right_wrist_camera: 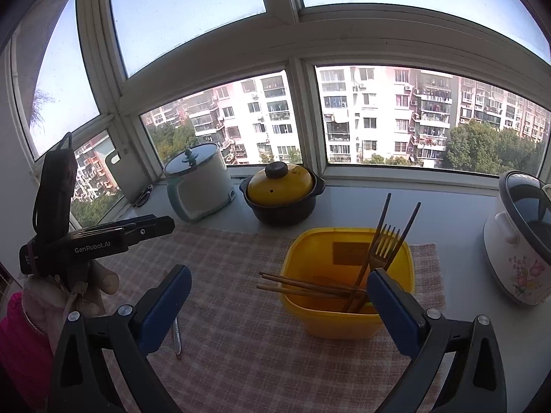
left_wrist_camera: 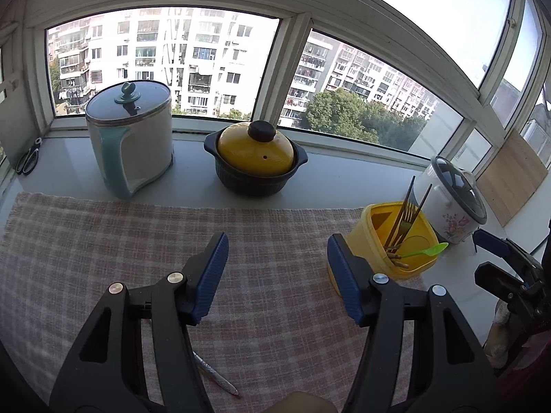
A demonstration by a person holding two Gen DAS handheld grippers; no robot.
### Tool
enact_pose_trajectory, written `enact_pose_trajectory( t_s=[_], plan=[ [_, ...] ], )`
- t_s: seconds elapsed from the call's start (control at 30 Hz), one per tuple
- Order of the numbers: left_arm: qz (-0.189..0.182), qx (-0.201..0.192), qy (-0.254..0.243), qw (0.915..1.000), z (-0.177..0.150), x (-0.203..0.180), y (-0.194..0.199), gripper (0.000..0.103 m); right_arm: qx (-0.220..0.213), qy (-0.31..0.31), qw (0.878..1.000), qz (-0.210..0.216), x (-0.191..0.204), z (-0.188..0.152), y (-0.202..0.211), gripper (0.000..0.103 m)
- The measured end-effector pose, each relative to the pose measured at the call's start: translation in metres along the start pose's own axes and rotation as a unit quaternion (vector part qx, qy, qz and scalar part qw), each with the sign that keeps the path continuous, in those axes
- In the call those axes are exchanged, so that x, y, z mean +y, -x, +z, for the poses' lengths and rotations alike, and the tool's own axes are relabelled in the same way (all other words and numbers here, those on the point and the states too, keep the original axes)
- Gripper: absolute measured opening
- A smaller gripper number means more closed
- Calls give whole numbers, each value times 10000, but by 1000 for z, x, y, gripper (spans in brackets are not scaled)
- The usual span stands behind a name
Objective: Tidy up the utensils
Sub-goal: 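Move both tools back toward the metal spoon and chopstick on the cloth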
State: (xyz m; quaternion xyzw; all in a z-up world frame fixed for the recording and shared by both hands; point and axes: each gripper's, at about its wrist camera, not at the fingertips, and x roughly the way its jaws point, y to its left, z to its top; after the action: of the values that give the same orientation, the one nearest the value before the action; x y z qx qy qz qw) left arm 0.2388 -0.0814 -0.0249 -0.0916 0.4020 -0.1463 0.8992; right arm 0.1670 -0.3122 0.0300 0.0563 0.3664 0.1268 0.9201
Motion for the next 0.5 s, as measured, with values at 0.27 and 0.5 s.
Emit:
enact_pose_trajectory(
  t_s=[0.27,0.5],
  plan=[
    [431,188,401,9981,-24,65,10,61,52,387,9991,170,40,-6,-14,103],
    [623,382,643,9952,-52,102,13,61,313,672,9964,419,75,-14,-39,103]
  ],
)
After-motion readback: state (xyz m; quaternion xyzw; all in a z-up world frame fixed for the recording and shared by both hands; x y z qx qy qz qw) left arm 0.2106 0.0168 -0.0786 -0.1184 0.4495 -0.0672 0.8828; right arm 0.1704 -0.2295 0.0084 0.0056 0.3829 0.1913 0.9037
